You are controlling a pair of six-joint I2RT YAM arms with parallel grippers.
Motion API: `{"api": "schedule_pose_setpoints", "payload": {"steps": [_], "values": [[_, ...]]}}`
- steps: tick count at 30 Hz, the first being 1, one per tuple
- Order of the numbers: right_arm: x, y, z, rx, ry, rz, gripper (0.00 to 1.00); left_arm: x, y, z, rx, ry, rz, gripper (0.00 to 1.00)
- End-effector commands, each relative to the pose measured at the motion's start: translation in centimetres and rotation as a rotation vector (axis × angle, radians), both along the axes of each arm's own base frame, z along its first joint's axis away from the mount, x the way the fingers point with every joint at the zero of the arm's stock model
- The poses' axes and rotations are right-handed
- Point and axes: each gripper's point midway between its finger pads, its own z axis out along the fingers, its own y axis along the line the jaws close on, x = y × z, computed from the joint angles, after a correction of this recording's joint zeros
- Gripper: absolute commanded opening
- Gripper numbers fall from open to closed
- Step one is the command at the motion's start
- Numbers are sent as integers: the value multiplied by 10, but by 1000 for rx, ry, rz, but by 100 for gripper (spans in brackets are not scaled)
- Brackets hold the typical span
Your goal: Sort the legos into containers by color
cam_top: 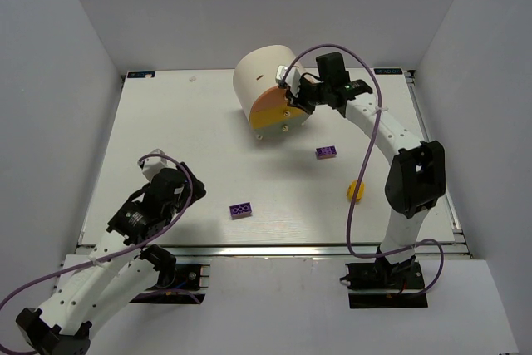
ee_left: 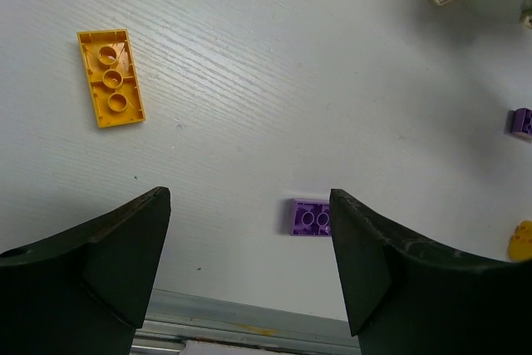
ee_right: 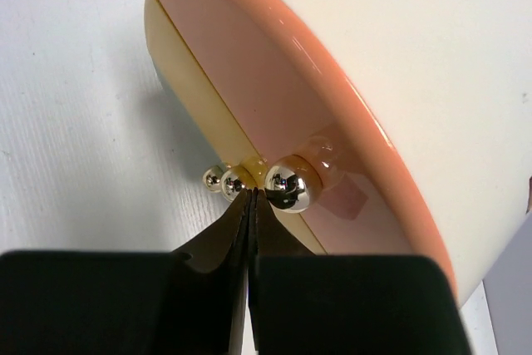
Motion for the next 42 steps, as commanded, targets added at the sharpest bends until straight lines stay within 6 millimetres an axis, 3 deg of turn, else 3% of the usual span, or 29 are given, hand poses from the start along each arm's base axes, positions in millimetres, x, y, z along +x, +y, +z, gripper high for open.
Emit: {"api": "schedule_pose_setpoints", "payload": {"steps": [1, 7, 10, 11, 12, 13, 15, 16, 19, 21, 23, 25, 28, 32, 38, 42], "values": [[17, 7, 36, 62, -87, -32, 0, 4, -1, 4, -17, -22, 9, 87], [9, 7, 32, 75, -57, -29, 0, 5, -2, 4, -19, -20, 6, 87], [-19, 4, 44, 129, -14, 3, 1, 5, -4, 3, -22, -15, 3, 87], [-29, 4, 42, 153, 25, 1, 3, 5, -4, 3, -22, -15, 3, 87], [-44, 6, 25, 152, 85, 3, 5, 6, -4, 4, -21, -15, 0, 87], [-52, 0, 31, 183, 99, -10, 17, 6, -5, 4, -20, -16, -1, 87], [-65, -1, 15, 231, 196, -67, 32, 6, -5, 3, -16, -12, -4, 88], [-70, -4, 19, 260, 218, -95, 41, 7, -6, 3, -17, -11, -6, 88], [-79, -6, 11, 356, 343, -222, 55, 8, -8, 1, -21, -5, -12, 88], [-77, -8, 9, 408, 384, -301, 60, 9, -10, 2, -25, -10, -13, 88], [-72, -9, 6, 497, 425, -402, 71, 10, -10, 3, -28, -11, -14, 88], [-58, -12, 2, 575, 477, -544, 78, 11, -11, 4, -29, -14, -13, 88], [-36, -16, -14, 625, 558, -716, 78, 12, -11, 6, -33, -16, -11, 88], [-13, -15, -17, 678, 586, -817, 76, 11, -10, 8, -30, -15, -6, 88], [4, -6, -24, 744, 634, -846, 68, 12, -9, 9, -18, -10, -3, 88], [14, 1, -18, 806, 636, -823, 65, 13, -11, 7, -19, -2, -8, 88]]}}
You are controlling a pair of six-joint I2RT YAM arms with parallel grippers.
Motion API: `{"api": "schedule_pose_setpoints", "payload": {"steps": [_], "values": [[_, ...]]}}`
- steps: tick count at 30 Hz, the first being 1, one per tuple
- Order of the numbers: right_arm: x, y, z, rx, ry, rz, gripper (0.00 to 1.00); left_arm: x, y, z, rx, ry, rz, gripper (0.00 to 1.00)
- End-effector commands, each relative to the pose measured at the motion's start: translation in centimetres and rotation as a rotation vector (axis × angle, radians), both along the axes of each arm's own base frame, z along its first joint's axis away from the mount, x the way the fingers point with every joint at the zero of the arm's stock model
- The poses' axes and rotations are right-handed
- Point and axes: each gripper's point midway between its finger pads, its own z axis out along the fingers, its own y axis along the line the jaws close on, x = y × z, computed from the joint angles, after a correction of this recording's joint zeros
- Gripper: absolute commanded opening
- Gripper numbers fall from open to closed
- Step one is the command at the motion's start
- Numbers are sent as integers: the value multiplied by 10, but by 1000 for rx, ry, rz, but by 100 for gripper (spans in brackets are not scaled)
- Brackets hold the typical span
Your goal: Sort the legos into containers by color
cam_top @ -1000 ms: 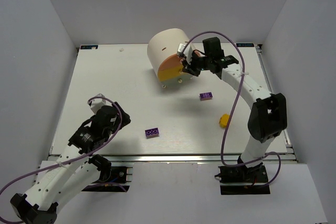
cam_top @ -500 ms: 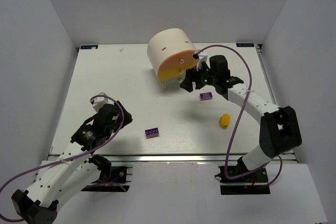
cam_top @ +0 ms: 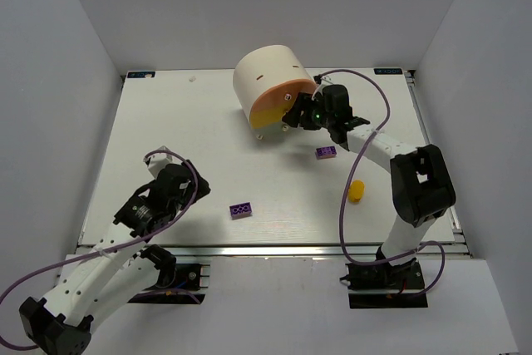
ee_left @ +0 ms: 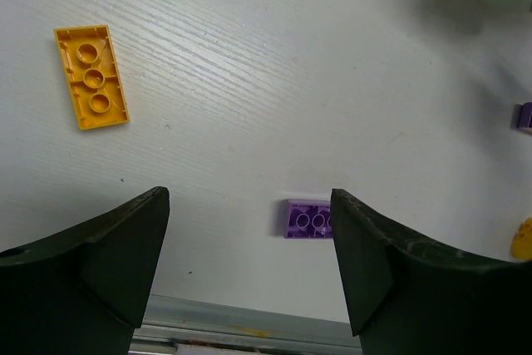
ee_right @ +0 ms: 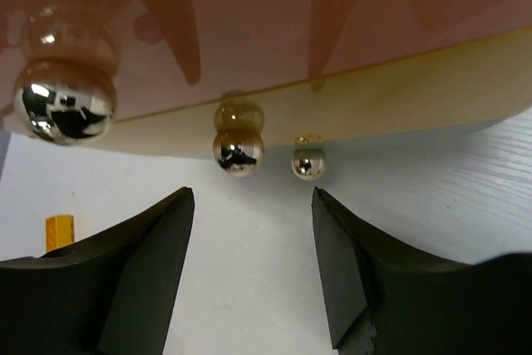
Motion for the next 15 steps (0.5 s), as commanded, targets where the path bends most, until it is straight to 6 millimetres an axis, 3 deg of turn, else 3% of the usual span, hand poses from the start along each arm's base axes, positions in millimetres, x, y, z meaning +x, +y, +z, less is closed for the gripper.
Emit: {"api": "schedule_pose_setpoints", "payload": {"steps": [1, 15], "values": [[25, 10, 43, 119, -115, -39, 64, 5, -2, 12, -12, -21, 6, 88], [41, 17, 26, 169, -82, -79, 57, 6, -3, 17, -8, -17, 0, 88]]}}
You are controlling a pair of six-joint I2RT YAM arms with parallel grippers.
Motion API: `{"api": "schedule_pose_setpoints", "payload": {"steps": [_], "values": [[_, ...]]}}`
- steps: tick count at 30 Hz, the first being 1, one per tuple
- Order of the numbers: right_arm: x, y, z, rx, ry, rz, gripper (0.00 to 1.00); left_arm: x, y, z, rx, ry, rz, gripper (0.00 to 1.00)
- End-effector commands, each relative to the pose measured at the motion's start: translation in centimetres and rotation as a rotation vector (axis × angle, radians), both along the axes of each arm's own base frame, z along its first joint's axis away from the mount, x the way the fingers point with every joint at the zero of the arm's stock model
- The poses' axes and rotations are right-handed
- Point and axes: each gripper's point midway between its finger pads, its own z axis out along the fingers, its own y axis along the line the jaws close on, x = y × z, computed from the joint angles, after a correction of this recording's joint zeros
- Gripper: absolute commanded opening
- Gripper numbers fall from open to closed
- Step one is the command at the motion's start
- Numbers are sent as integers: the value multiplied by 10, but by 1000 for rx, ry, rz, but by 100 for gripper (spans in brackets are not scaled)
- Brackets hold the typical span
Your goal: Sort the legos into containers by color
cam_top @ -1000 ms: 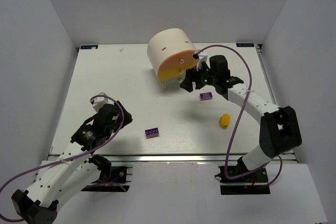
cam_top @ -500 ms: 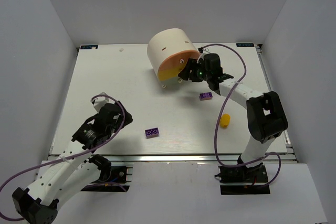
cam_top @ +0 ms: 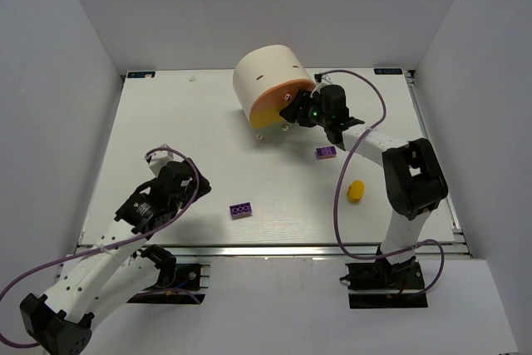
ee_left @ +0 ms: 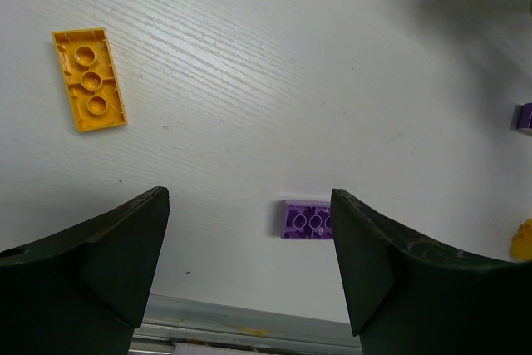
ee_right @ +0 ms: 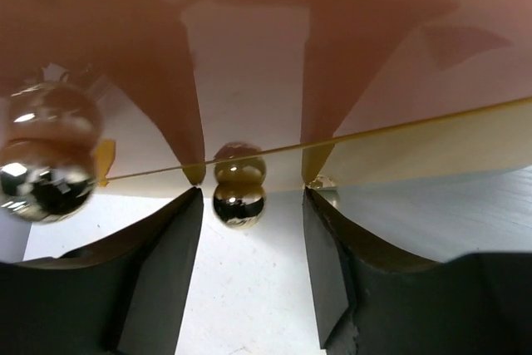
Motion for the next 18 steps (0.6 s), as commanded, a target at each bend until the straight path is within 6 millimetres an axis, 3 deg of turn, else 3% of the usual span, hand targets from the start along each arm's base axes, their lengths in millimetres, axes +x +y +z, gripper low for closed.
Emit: {"api": "schedule_pose_setpoints", "payload": {"steps": [1, 5, 9, 15, 18], "values": [[21, 3, 24, 53, -67, -38, 56, 3, -1, 15, -15, -27, 2, 88], [25, 4, 26, 64, -82, -42, 51, 2, 0, 17, -13, -28, 2, 88], [29, 3, 26, 66, -92, -44, 39, 2, 1, 19, -13, -32, 4, 88], [20, 3, 26, 77, -114, -10, 22, 2, 0, 16, -18, -30, 3, 88], [12, 1, 28, 80, -118, 4, 20, 3, -1, 17, -23, -35, 4, 88]]}}
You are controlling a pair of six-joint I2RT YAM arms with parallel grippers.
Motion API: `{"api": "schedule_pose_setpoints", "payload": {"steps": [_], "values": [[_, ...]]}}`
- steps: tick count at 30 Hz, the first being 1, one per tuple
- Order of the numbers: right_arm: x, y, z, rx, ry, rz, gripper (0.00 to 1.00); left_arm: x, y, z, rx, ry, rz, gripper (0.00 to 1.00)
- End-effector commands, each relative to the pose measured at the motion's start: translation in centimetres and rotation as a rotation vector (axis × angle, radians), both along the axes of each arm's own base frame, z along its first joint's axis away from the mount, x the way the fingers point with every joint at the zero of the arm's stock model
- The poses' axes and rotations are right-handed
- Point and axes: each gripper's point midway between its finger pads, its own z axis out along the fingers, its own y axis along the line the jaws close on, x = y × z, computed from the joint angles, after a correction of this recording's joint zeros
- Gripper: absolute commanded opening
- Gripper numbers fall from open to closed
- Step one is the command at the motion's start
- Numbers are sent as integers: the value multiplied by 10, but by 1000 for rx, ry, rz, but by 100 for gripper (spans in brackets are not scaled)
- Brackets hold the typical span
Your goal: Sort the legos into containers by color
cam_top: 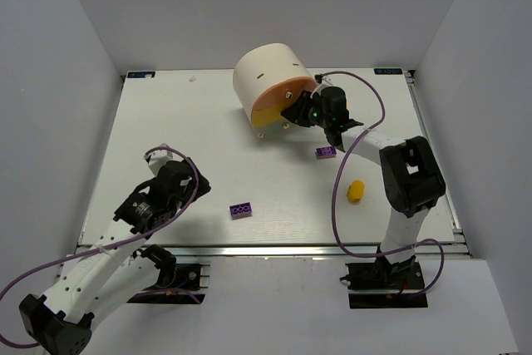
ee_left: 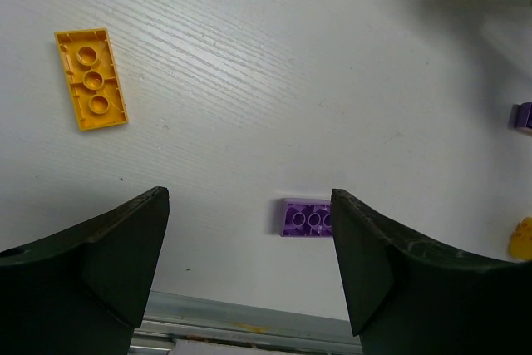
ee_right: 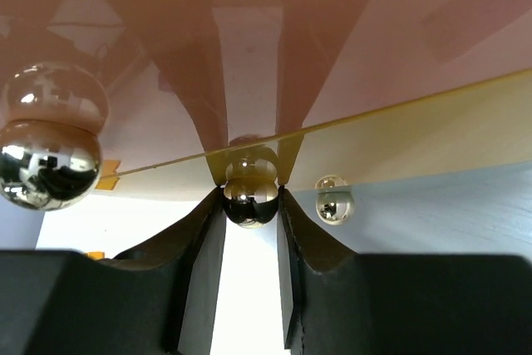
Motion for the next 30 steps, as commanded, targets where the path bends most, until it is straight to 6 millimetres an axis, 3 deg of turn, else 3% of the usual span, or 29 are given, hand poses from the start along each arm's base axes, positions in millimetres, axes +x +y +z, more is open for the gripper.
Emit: {"api": "schedule_pose_setpoints", "payload": {"steps": [1, 25, 30], "values": [[1, -4, 27, 37, -109, 4, 19, 4, -2, 14, -26, -37, 1, 88], [-63, -39, 1, -4, -38, 8, 20, 4, 0, 0, -6, -23, 9, 89], [-74, -43, 1, -6, -34, 9, 26, 5, 3, -8, 20, -3, 20, 89]]}}
